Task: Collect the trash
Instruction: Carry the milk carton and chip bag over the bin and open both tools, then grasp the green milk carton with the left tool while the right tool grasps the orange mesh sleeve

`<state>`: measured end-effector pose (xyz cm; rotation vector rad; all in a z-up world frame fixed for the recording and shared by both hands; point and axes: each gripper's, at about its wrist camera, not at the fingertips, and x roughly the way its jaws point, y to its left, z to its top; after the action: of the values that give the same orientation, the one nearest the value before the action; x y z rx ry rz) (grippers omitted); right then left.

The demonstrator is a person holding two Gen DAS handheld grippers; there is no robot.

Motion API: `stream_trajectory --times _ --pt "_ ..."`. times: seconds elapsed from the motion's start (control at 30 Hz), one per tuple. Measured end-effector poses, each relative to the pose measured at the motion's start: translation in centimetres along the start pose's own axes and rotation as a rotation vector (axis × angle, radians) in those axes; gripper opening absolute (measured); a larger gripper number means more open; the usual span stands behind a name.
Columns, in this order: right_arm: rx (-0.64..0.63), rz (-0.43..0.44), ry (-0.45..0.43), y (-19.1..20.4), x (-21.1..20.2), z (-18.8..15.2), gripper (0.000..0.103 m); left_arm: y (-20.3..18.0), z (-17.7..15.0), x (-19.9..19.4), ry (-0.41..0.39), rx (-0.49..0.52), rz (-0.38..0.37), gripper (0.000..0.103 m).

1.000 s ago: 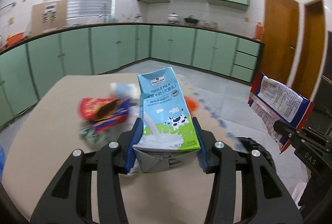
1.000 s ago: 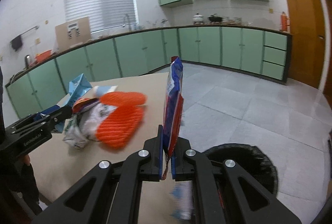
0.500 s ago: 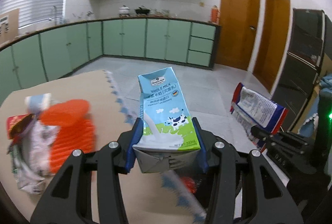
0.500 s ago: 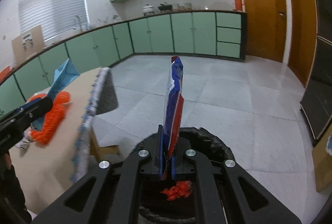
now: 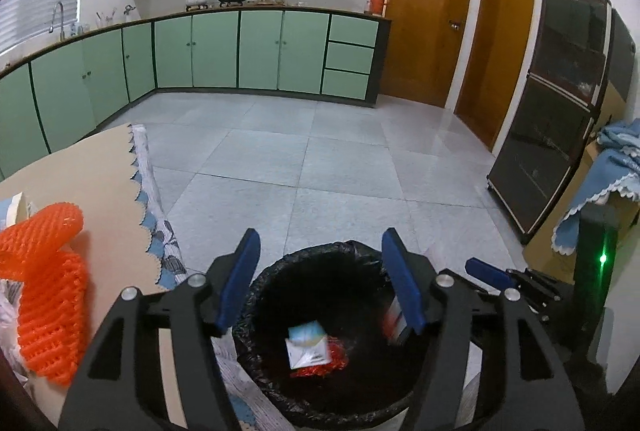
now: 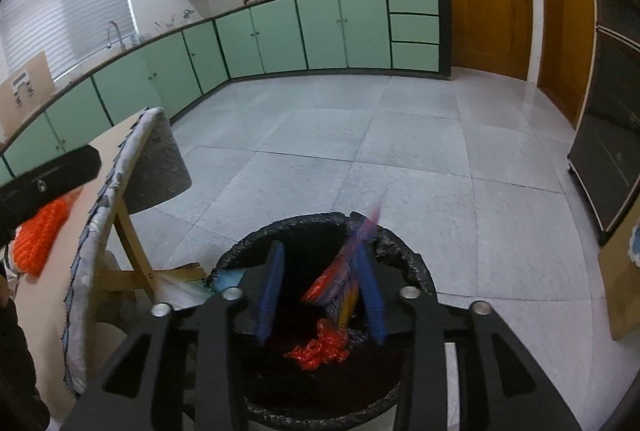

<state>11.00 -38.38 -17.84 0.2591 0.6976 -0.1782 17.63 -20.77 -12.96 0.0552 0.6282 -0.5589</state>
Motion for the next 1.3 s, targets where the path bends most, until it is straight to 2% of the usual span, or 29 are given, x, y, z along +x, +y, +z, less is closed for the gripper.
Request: stream_trajectory --times 0.17,0.2,0.23,0.33,0.63,0.73,0.8,0.97,1.3 --pt "0.011 -0.008 -0.016 -0.1 -0.8 0.2 0.06 1.5 0.5 -1.7 -0.032 -0.017 0.033 0.066" --pt "0.012 -0.007 -0.02 0.3 -1.1 0.3 0.066 1.8 0.5 -2.3 -0.04 -0.021 0.044 0.069" --pt "0.014 -0.005 -0.026 0.6 -1.4 0.3 0.075 2.2 0.5 -2.9 -0.05 -0.023 0.059 0.072" --pt "0.014 0.024 -0.05 2.1 -2.5 0.7 0.086 3.6 0.1 -5.3 -0.082 -0.012 0.127 0.077" --pt "-0.13 0.129 -0.166 10.8 -5.4 0.9 0.087 10.7 -3.4 -12.6 -0.135 -0.083 0.44 0.081" --pt "-0.181 0.187 -0.167 14.1 -5.4 0.2 0.087 13.2 -5.0 -13.7 -0.102 -0.11 0.54 0.082" --pt "-0.212 0.211 -0.158 16.0 -5.3 -0.2 0.087 14.6 -5.6 -14.1 -0.071 -0.133 0.575 0.082" --pt "-0.265 0.235 -0.129 18.8 -4.9 -1.2 0.087 16.9 -7.3 -14.0 -0.026 -0.208 0.59 0.082" --pt "-0.297 0.219 -0.11 19.8 -4.1 -1.5 0.087 18.4 -8.1 -13.4 -0.001 -0.261 0.611 0.082"
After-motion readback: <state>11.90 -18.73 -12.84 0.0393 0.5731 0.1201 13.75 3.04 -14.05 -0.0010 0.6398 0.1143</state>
